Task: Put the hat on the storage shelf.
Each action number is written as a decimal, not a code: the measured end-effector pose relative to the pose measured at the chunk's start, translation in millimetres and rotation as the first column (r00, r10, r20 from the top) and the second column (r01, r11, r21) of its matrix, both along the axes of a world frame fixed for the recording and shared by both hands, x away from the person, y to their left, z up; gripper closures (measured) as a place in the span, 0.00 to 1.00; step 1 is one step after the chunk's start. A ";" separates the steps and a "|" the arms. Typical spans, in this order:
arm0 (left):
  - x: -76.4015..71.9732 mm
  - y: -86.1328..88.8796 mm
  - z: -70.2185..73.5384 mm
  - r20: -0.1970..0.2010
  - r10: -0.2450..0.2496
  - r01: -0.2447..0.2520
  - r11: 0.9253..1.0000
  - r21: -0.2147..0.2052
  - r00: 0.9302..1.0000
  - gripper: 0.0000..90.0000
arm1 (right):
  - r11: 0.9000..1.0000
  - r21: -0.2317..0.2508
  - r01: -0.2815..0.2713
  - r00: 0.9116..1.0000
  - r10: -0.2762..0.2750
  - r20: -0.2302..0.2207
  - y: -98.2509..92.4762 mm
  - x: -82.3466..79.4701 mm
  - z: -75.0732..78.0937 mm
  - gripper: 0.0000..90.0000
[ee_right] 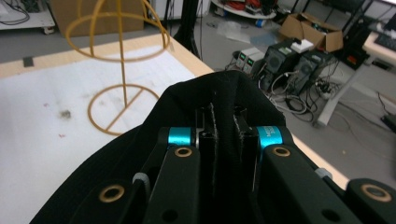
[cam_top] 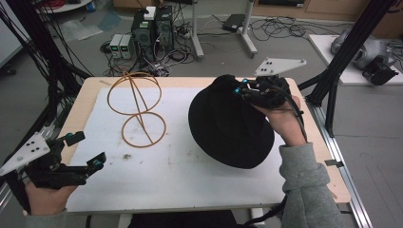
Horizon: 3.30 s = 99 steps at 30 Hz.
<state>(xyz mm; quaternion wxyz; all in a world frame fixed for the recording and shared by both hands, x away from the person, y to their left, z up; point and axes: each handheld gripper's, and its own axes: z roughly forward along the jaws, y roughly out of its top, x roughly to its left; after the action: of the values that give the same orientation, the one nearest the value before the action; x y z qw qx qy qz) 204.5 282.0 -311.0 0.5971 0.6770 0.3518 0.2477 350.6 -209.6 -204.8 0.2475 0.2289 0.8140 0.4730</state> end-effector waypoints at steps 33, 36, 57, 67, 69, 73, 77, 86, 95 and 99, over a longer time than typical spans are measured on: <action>-9.3 9.0 5.9 0.018 0.012 -0.011 1.000 -0.020 1.000 0.02 | 0.994 0.022 -0.106 0.990 0.104 0.090 12.1 2.3 57.0 0.93; -10.8 8.4 5.7 0.016 0.008 -0.008 1.000 -0.012 1.000 0.02 | 0.992 0.018 -0.123 0.987 0.120 0.107 20.3 3.3 63.1 0.93; -28.6 9.4 1.4 0.005 0.019 -0.019 1.000 -0.004 1.000 0.02 | 0.963 0.014 -0.270 0.956 0.267 0.123 97.9 34.8 93.4 0.93; -32.7 6.8 -2.0 -0.005 0.019 -0.019 1.000 0.004 1.000 0.02 | 0.945 -0.008 -0.326 0.937 0.324 0.131 132.3 50.6 96.9 0.93; -32.8 5.4 -2.5 -0.006 0.017 -0.016 1.000 0.007 1.000 0.02 | 0.943 0.001 -0.334 0.934 0.331 0.135 139.2 55.2 96.6 0.93; -32.3 2.8 -3.3 -0.013 0.014 -0.013 1.000 0.016 1.000 0.02 | 0.936 0.007 -0.353 0.927 0.348 0.138 153.8 63.3 95.7 0.93; -32.0 1.1 -3.2 -0.013 0.010 -0.009 1.000 0.019 1.000 0.02 | 0.927 0.003 -0.376 0.918 0.372 0.138 171.8 69.7 94.7 0.93; -31.9 -4.0 -3.2 -0.012 -0.004 0.005 1.000 0.026 1.000 0.02 | 0.913 -0.020 -0.407 0.905 0.406 0.130 205.6 78.9 89.5 0.93; -34.0 -3.2 -4.8 -0.020 -0.001 0.002 1.000 0.030 1.000 0.02 | 0.913 -0.021 -0.408 0.906 0.407 0.116 223.3 91.5 80.6 0.93; -35.0 -1.7 -5.1 -0.020 0.005 -0.005 0.999 0.031 1.000 0.02 | 0.910 -0.006 -0.416 0.903 0.413 0.114 231.1 97.1 77.9 0.93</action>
<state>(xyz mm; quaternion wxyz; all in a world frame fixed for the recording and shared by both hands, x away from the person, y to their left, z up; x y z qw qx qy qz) 169.6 280.3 -316.1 0.5823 0.6878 0.3557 0.2478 447.7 21.5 -126.9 0.1846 0.0260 0.8244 0.5344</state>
